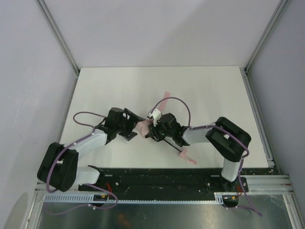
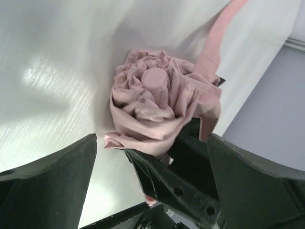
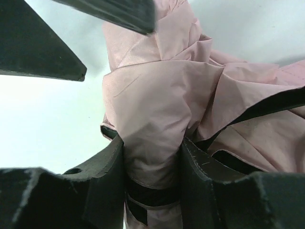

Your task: Put away the umbrella

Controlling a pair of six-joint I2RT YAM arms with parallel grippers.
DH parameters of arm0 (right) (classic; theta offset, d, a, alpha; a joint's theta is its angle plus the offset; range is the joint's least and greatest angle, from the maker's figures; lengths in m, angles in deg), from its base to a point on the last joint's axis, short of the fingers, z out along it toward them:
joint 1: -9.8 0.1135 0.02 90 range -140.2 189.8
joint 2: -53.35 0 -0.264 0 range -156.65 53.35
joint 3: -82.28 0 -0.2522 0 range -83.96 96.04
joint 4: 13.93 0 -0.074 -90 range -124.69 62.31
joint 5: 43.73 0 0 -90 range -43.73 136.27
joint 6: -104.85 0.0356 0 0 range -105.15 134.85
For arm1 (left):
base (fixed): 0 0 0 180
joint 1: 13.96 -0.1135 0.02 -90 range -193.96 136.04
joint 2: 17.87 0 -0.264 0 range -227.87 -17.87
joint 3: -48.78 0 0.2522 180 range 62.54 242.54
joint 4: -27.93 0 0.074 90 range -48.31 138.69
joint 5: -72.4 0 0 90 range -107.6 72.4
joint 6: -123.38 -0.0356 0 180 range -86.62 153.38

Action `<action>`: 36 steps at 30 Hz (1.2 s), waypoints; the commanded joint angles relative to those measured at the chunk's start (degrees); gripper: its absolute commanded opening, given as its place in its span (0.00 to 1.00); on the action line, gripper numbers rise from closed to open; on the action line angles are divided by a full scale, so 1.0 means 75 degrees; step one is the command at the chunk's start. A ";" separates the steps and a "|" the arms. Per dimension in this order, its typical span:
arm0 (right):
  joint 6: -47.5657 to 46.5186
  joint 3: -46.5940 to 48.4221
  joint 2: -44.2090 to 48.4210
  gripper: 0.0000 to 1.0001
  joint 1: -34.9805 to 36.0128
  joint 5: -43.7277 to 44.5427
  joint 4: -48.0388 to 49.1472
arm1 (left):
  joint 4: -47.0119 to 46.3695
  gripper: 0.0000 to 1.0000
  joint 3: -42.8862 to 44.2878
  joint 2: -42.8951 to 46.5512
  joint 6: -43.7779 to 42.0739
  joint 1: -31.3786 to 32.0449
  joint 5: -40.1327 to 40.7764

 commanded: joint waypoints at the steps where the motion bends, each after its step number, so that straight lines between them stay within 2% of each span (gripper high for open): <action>1: 0.1366 -0.0556 -0.1017 0.00 -0.0536 -0.2746 -0.1510 | 0.0089 0.99 -0.0225 0.0667 -0.0271 -0.0132 -0.0044; 10: 0.2879 -0.0534 -0.2264 0.00 -0.1528 -0.4718 -0.0682 | -0.0072 1.00 -0.0110 -0.0031 0.0015 0.0353 -0.0310; 20: 0.2819 -0.0534 -0.2158 0.00 -0.1576 -0.4708 -0.0653 | -0.1260 0.99 -0.0008 -0.1037 0.0031 0.0478 0.0218; 22: 0.2785 -0.0528 -0.2068 0.00 -0.1569 -0.4681 -0.0673 | -0.1424 0.95 0.0044 -0.1312 -0.0063 0.0498 0.0465; 24: 0.2765 -0.0491 -0.2019 0.00 -0.1573 -0.4659 -0.0728 | -0.1705 0.88 -0.0004 -0.1609 -0.0025 0.0494 0.0453; 26: 0.2754 -0.0479 -0.1954 0.00 -0.1572 -0.4622 -0.0776 | -0.1896 0.77 -0.0078 -0.1889 0.0020 0.0516 0.0523; 30: 0.2732 -0.0393 -0.1795 0.00 -0.1468 -0.4596 -0.0907 | -0.2187 0.48 -0.0284 -0.2196 -0.0089 0.0535 0.0636; 33: 0.2626 -0.0154 -0.1504 0.00 -0.1304 -0.4295 -0.1399 | -0.2275 0.19 -0.0501 -0.2024 -0.0184 0.0555 0.0747; 35: 0.2587 0.0083 -0.1134 0.04 -0.1226 -0.3907 -0.1932 | -0.2287 0.09 -0.0632 -0.1819 -0.0260 0.0573 0.0773; 36: 0.2587 0.0202 -0.0883 0.10 -0.1197 -0.3690 -0.2182 | -0.2293 0.05 -0.0693 -0.1703 -0.0287 0.0580 0.0752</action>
